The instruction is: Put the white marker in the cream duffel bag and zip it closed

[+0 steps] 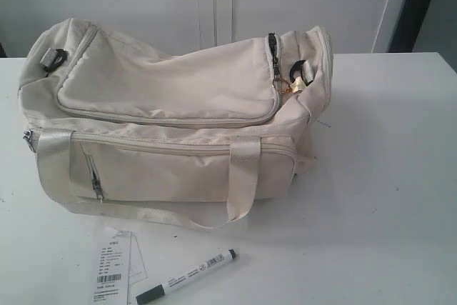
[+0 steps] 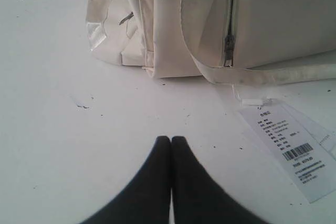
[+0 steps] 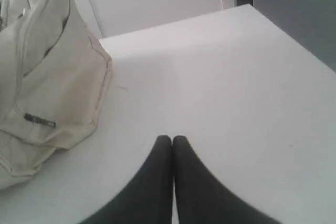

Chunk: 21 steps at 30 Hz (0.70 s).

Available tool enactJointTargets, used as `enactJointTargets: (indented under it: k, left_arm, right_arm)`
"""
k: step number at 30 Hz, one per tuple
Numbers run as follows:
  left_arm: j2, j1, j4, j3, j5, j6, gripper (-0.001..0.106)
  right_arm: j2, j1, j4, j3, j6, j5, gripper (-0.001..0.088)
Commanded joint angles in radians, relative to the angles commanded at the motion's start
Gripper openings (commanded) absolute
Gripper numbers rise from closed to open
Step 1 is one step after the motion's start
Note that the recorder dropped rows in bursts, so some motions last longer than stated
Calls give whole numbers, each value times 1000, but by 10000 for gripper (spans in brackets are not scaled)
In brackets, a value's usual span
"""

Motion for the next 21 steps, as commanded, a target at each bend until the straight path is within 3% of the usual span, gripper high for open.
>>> enactJointTargets:
  k: [5,11,16,21]
  left_arm:
    - [0,0,0,0,-2,0,0]
    - [0,0,0,0,-2,0,0]
    - [0,0,0,0,0,0,0]
    - [0,0,0,0,0,0,0]
  right_arm:
    - [0,0,18,0,40,-262,0]
    - [0,1,18,0,238,-494,0]
    - [4,2,-16,-36,230,-520,0]
    - [72,2,-16,-183,150,-460,0]
